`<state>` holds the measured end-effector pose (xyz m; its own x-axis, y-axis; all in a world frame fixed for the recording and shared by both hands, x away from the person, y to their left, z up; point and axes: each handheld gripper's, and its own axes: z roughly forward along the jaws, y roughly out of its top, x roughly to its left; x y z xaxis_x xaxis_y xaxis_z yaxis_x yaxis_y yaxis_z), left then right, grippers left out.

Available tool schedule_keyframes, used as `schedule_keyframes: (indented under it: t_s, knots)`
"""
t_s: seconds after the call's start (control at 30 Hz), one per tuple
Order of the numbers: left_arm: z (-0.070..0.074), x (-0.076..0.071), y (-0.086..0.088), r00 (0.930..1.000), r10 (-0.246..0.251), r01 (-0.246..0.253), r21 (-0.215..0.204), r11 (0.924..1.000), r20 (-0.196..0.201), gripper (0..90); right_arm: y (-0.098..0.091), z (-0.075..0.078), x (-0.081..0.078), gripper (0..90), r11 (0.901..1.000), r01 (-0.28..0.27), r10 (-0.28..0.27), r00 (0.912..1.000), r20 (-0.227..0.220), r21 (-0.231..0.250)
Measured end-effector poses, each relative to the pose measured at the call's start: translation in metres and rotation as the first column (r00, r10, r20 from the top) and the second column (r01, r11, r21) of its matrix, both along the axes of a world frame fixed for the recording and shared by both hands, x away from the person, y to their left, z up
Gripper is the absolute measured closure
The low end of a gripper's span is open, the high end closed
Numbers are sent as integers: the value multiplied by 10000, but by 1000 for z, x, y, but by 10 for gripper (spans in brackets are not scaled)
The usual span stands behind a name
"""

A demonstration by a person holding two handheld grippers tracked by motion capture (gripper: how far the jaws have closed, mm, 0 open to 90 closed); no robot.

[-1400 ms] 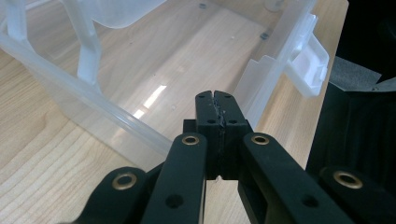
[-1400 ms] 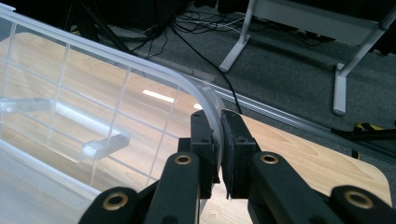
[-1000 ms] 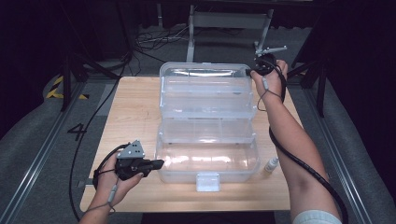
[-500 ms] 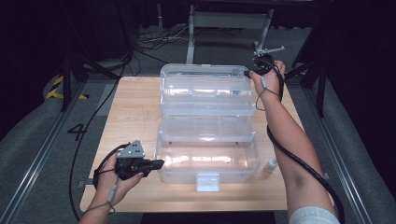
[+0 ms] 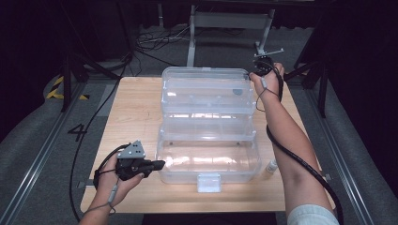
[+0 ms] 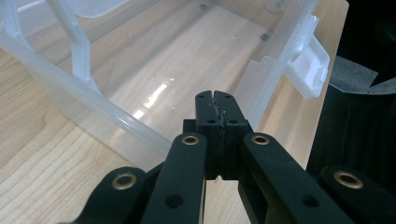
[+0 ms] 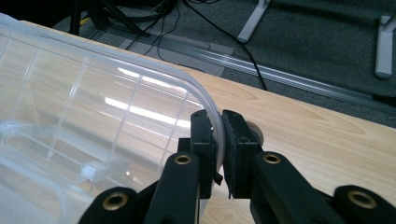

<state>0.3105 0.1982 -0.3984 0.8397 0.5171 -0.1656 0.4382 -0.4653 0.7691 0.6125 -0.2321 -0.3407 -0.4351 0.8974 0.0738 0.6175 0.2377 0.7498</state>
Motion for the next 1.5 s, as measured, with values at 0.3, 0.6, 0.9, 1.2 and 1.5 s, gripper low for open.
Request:
schedule_keyframes:
  t_s: [0.3, 0.6, 0.9, 1.2, 1.5]
  knots:
    - [1, 1, -1, 10000, -17, 16, 99, 9999, 40, 895, 0, -9, 4, 834, 9998, 90, -86, 9997, -237, 171]
    - [1, 0, -1, 10000, -10, 10, 97, 10000, 43, 894, -1, -15, 7, 831, 9995, 132, -121, 9993, -361, 301]
    - [1, 0, -1, 10000, -2, 1, 88, 10000, 30, 894, -1, -20, 9, 830, 9991, 182, -162, 9985, -523, 383]
    - [0, 0, -1, 10000, 3, -3, 67, 10000, 38, 894, -1, -22, 11, 829, 9988, 248, -222, 9979, -612, 432]
    - [0, 0, -1, 10000, 18, -18, 44, 10000, 18, 893, -2, -26, 12, 827, 9982, 289, -249, 9969, -740, 534]
